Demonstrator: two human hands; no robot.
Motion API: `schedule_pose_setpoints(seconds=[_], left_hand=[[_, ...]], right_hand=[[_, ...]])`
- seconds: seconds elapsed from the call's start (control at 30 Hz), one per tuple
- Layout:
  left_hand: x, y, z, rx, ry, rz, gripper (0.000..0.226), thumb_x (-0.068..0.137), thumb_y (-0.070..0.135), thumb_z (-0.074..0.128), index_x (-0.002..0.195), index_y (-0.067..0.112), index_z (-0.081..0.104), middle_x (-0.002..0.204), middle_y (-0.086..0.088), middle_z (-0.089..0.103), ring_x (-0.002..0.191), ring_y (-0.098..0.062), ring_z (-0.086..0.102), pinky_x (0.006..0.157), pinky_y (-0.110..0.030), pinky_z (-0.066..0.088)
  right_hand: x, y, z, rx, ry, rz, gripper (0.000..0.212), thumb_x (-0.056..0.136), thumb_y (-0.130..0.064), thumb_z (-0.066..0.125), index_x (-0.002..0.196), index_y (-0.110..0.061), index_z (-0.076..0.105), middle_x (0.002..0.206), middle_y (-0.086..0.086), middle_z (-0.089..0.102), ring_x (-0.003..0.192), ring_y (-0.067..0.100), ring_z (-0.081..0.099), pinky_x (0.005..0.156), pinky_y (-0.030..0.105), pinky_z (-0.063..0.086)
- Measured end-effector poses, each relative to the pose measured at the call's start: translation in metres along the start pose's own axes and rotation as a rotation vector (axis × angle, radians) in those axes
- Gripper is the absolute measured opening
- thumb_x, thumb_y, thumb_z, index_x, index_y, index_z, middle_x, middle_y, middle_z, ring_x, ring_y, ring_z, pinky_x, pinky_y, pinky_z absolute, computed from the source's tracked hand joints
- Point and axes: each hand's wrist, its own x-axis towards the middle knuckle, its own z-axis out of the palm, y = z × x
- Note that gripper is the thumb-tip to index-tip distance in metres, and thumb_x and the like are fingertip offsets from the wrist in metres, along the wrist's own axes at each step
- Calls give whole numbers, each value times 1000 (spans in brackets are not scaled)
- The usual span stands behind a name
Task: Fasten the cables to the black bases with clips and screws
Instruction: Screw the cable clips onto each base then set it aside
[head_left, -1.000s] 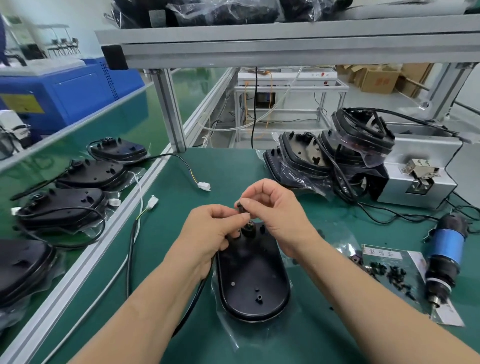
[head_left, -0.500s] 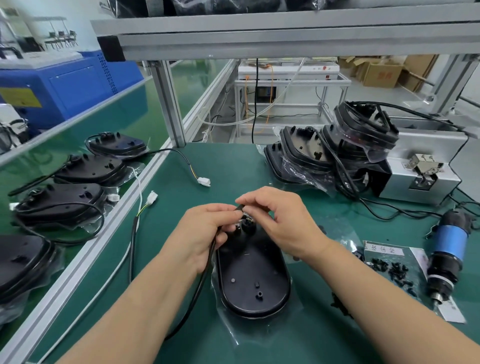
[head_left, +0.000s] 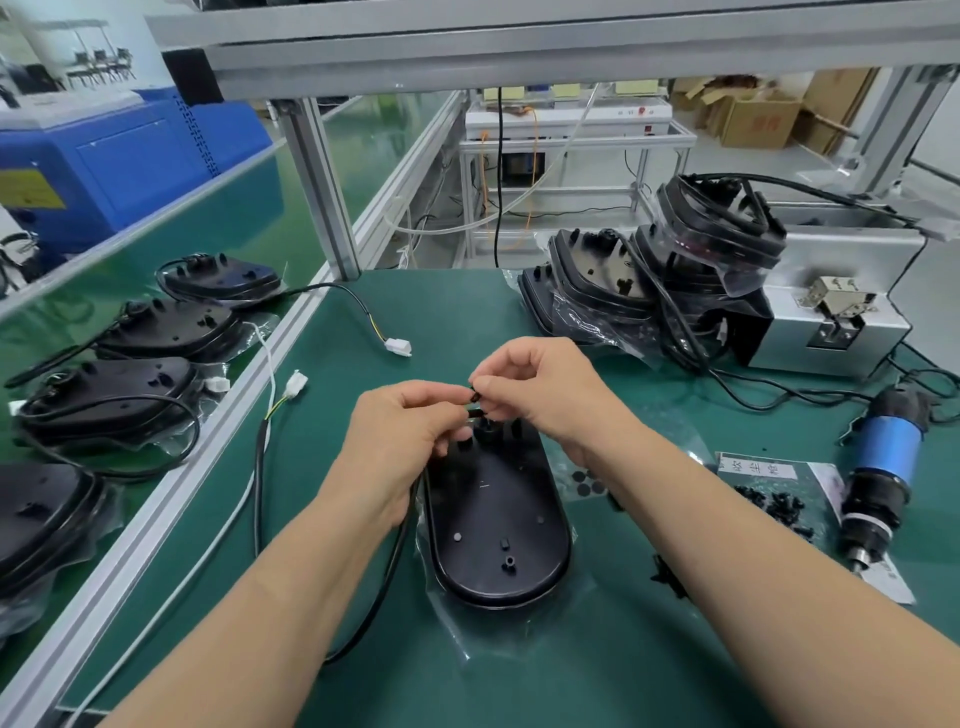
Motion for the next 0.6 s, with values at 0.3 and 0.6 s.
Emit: schedule_pose_setpoints(seconds=[0.3,0.6], left_hand=[[-2,-3,-10,100,-16,48,26,72,-9,73,87,9,62,77,-6,76,65,-12,65,52,-19,47],[-5,-5,-7,268,25,184,26,72,-6,69,84,16,61,74,-4,73,61,-19,64,66,-38,56]], right_hand=[[3,-7,3,-204,-54,31,19,79,-3,69,69,-20,68,68,5,70,61,17,60,72,44,57],[5,-32,0,-546,-157,-28,17,80,-13,68,70,-25,71,61,-13,64,58,-2,54,55,18,42]])
